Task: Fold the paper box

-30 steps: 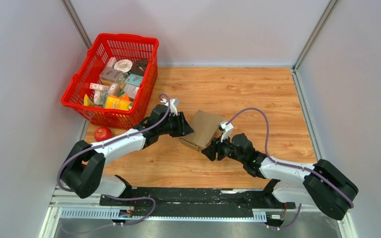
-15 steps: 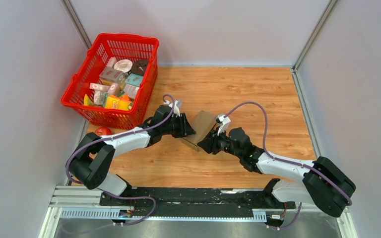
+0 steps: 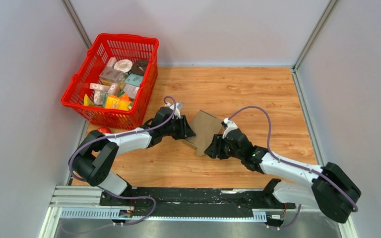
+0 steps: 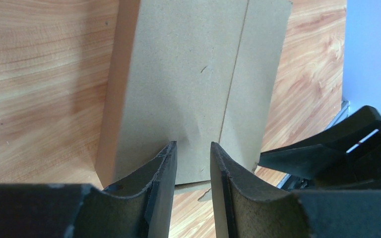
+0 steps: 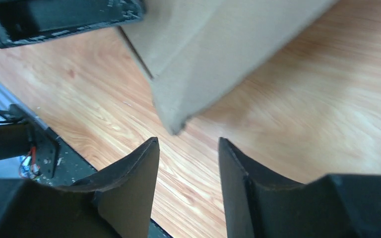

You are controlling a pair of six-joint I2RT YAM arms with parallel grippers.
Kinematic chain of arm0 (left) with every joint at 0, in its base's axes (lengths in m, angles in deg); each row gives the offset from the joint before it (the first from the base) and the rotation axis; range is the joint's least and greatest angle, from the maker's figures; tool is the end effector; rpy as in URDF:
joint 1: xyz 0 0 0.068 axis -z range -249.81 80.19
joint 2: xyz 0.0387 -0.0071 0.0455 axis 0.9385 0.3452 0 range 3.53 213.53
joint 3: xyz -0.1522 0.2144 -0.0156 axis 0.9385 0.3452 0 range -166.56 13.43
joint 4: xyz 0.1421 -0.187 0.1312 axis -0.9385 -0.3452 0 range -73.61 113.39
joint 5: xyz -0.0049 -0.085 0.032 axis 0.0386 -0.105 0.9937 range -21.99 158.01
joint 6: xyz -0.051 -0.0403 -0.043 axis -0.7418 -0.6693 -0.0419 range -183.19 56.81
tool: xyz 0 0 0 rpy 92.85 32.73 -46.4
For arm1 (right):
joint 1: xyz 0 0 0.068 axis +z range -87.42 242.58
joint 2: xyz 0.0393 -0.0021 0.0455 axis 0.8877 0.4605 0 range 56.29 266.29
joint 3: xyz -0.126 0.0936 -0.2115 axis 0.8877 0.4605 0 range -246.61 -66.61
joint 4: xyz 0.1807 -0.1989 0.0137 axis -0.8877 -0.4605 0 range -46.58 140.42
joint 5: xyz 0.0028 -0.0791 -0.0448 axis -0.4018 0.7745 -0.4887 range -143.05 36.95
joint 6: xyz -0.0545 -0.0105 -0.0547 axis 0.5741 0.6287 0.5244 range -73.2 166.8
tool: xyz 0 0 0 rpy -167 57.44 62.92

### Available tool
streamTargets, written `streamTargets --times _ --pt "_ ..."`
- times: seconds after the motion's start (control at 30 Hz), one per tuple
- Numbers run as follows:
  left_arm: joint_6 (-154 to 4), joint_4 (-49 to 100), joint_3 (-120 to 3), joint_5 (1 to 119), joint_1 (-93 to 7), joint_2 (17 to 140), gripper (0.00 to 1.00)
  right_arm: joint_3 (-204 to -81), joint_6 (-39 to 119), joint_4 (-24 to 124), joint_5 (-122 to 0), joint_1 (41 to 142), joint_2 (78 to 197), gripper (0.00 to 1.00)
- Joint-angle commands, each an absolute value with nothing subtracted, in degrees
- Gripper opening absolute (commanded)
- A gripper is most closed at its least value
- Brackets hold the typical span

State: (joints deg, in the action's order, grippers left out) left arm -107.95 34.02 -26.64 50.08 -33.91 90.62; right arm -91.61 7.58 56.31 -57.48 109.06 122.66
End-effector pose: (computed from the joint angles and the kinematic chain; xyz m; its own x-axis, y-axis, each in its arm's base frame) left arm 0.2586 -0.2127 0.1417 -0.8753 -0.1934 -0.4432 0.2004 0.6890 -0.6965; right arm 0.1767 0.1935 0.1427 -0.7942 0.0792 -0.6025 -0.3409 0.7627 0.5496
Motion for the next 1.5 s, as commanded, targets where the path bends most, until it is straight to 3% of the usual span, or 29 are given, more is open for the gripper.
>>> streamTargets --times 0.0,0.07,0.23,0.3,0.43,0.53,0.63,0.87,1.27,1.47 --pt "-104.86 31.48 -26.56 49.82 -33.86 92.12 0.40 -94.55 7.59 38.59 -50.07 107.41 113.52 0.52" --pt "-103.11 29.20 -26.91 49.91 -33.86 91.25 0.39 -98.59 10.93 31.81 -48.74 103.73 109.83 0.54" --pt "-98.89 23.74 -29.10 50.61 -33.95 85.72 0.41 -105.01 17.70 33.36 -54.87 91.97 109.80 0.60" --pt "-97.91 18.92 -30.07 51.05 -33.86 81.94 0.43 -108.87 18.67 35.39 -56.56 89.23 114.79 0.61" --pt "-95.63 12.94 -31.74 53.33 -33.86 75.17 0.58 -115.73 22.01 41.00 -62.87 85.09 127.28 0.61" --pt "-94.84 9.33 -30.78 54.48 -33.86 70.42 0.61 -122.23 25.26 40.94 -67.79 84.82 137.80 0.59" --pt "-96.23 8.97 -27.36 53.17 -33.86 67.34 0.62 -125.05 27.55 43.64 -69.57 84.82 145.29 0.58" --pt "-104.50 23.19 -18.30 46.48 -33.34 70.32 0.56 -126.21 28.53 44.09 -68.43 85.08 154.02 0.50" --pt "-102.04 17.94 -17.68 52.80 -32.98 67.69 0.57 -111.17 22.99 48.23 -70.63 85.78 142.43 0.49" --pt "-101.16 16.27 -17.59 58.42 -33.16 66.55 0.60 -109.23 23.51 49.90 -73.35 85.61 135.66 0.56"
